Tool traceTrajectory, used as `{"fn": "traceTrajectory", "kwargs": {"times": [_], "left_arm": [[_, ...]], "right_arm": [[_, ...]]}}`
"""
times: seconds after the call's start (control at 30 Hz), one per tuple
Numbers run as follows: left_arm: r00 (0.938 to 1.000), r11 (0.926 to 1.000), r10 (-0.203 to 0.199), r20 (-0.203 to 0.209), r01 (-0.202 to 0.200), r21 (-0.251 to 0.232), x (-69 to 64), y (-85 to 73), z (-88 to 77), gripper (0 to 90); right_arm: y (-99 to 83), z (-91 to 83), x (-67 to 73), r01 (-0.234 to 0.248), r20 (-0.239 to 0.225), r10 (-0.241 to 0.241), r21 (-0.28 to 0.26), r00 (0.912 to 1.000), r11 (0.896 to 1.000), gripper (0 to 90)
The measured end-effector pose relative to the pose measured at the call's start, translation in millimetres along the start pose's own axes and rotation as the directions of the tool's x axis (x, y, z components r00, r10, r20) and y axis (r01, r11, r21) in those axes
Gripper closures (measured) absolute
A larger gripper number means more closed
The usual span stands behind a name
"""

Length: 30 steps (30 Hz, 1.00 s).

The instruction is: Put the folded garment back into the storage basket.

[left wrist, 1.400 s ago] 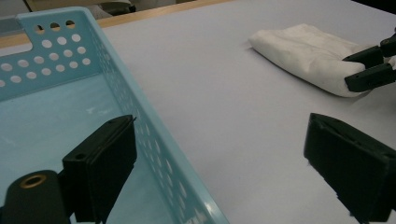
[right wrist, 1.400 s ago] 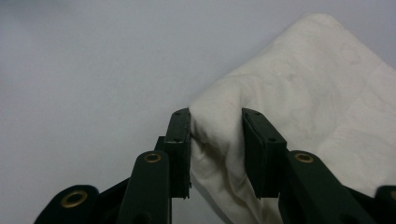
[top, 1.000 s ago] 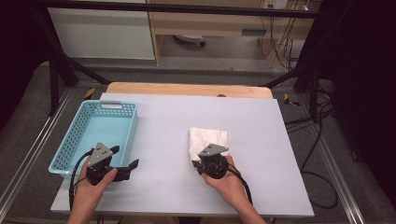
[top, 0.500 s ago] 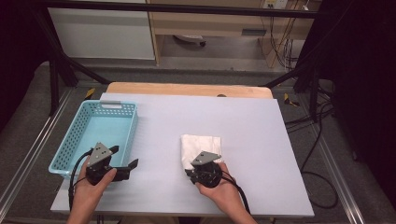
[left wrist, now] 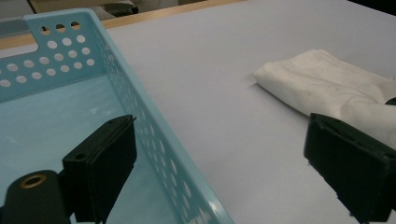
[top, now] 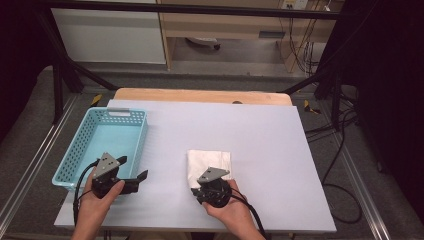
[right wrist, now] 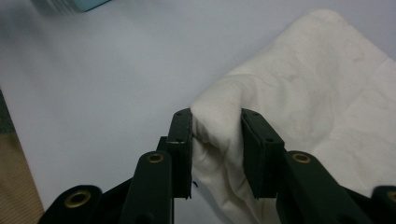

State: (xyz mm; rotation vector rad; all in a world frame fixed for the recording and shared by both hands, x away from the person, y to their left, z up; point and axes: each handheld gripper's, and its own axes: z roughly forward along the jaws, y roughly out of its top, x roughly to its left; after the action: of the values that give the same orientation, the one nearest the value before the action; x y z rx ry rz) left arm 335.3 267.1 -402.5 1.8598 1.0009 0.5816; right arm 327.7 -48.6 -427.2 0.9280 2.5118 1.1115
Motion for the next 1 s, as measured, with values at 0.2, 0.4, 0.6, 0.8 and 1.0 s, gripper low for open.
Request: {"fn": "traceTrajectory", "kwargs": {"times": [0.2,0.4,0.6,0.8,1.0], "left_arm": [[1.0,1.0,0.001,0.0,-0.001,0.002,-0.2,-0.1,0.2,9.3],[1.0,1.0,0.004,0.0,-0.004,0.005,-0.3,-0.2,0.5,9.3],[1.0,1.0,0.004,-0.001,-0.004,0.004,-0.1,-0.2,0.3,9.3],[1.0,1.0,0.007,0.001,-0.007,0.007,-0.6,-0.1,0.7,9.3],[1.0,1.0,0.007,0.0,-0.007,0.007,-0.6,-0.2,0.5,9.3]], "right_arm": [[1.4,1.6,9.5,0.009,0.0,-0.009,0.006,1.0,1.0,66.8],[3.2,3.4,18.2,0.016,-0.008,-0.016,0.01,0.9998,1.0,66.8],[5.0,5.8,26.3,0.033,-0.014,-0.033,0.015,0.9994,0.999,66.7],[6.1,6.9,30.3,0.028,-0.016,-0.027,0.018,0.9995,0.999,66.6],[6.7,9.0,34.9,0.03,-0.016,-0.03,0.018,0.9994,0.999,66.4]]}}
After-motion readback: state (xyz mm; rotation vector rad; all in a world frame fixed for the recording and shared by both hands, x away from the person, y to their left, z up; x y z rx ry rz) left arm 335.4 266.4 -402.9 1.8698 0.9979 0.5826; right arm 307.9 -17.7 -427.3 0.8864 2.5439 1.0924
